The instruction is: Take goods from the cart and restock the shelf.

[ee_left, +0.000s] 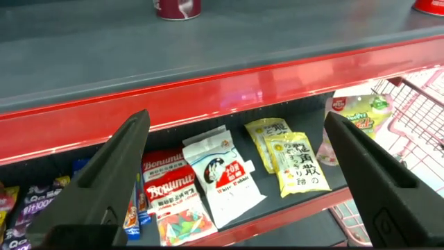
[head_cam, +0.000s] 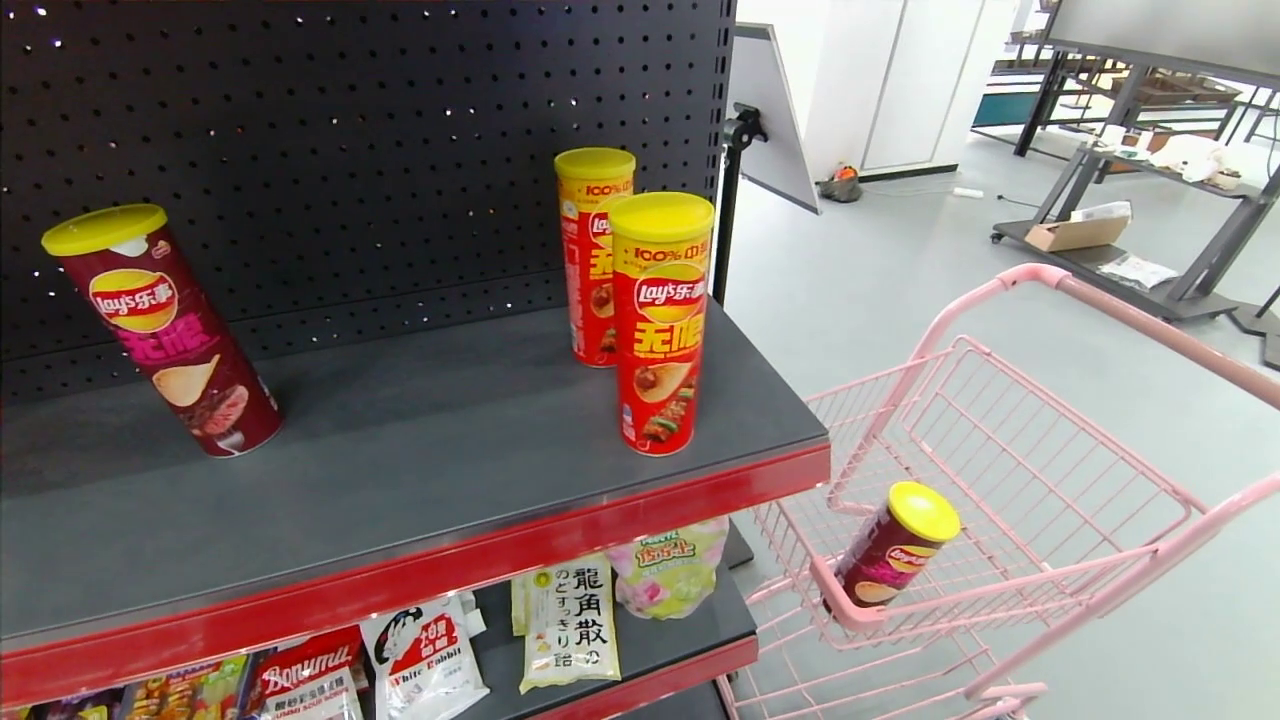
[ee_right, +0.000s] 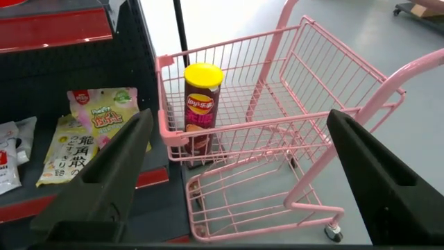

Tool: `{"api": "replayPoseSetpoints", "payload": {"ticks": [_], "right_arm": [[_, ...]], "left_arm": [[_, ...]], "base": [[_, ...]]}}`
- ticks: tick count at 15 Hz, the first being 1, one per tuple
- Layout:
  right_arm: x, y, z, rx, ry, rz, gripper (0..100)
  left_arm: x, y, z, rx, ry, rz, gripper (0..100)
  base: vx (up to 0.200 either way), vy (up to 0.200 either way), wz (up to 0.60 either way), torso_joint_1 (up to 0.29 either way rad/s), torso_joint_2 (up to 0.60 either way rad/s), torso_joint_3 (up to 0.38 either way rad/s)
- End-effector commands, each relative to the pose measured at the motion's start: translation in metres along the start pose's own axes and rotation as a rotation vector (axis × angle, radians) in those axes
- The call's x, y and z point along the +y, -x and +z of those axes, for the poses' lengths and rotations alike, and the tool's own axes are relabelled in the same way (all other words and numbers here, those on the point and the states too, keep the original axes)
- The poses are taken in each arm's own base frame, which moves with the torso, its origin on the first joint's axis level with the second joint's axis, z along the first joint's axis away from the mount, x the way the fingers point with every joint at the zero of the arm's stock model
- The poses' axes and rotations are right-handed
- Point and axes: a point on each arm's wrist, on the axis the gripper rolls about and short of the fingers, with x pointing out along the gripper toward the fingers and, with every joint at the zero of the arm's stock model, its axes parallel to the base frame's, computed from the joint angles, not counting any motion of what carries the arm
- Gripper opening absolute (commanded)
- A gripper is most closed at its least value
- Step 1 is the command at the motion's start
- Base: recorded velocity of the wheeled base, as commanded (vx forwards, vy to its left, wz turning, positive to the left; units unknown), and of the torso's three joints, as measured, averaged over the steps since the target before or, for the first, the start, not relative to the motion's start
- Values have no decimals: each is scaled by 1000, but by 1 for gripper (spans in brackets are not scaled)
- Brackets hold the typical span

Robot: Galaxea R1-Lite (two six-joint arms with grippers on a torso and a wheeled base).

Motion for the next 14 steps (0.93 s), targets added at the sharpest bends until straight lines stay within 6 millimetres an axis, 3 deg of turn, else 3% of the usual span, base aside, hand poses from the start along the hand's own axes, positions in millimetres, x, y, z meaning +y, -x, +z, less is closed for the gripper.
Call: {"api": "replayPoseSetpoints", "payload": {"ticks": [1, 2, 3, 4, 5, 6, 7, 10, 11, 12, 14], "right_arm": [[0, 0, 0, 7, 1, 2, 100], [0, -3, 2, 39, 2, 5, 100], [0, -5, 25, 38, -9, 34, 100], [0, -34, 110, 71, -118, 44, 100], [0, -56, 156, 53, -227, 33, 100], [1, -105, 189, 125, -274, 44, 100], [2, -131, 170, 234, -249, 43, 100], [12, -174, 79, 427, -225, 82, 100], [13, -175, 78, 426, -224, 84, 100], [21, -197, 35, 472, -211, 109, 100], [23, -208, 7, 509, -193, 107, 100]], "left_arm": [[0, 0, 0, 0, 0, 0, 100], [0, 0, 0, 0, 0, 0, 100], [0, 0, 0, 0, -2, -1, 100], [0, 0, 0, 0, 0, -1, 100], [0, 0, 0, 0, 0, -1, 100], [0, 0, 0, 0, 0, -1, 100], [0, 0, 0, 0, 0, -1, 100], [0, 0, 0, 0, 0, -1, 100], [0, 0, 0, 0, 0, -1, 100], [0, 0, 0, 0, -2, -1, 100], [0, 0, 0, 0, -2, -1, 100]], "base": [[0, 0, 0, 0, 0, 0], [0, 0, 0, 0, 0, 0], [0, 0, 0, 0, 0, 0], [0, 0, 0, 0, 0, 0], [0, 0, 0, 0, 0, 0], [0, 0, 0, 0, 0, 0], [0, 0, 0, 0, 0, 0], [0, 0, 0, 0, 0, 0], [0, 0, 0, 0, 0, 0], [0, 0, 0, 0, 0, 0], [0, 0, 0, 0, 0, 0]]}}
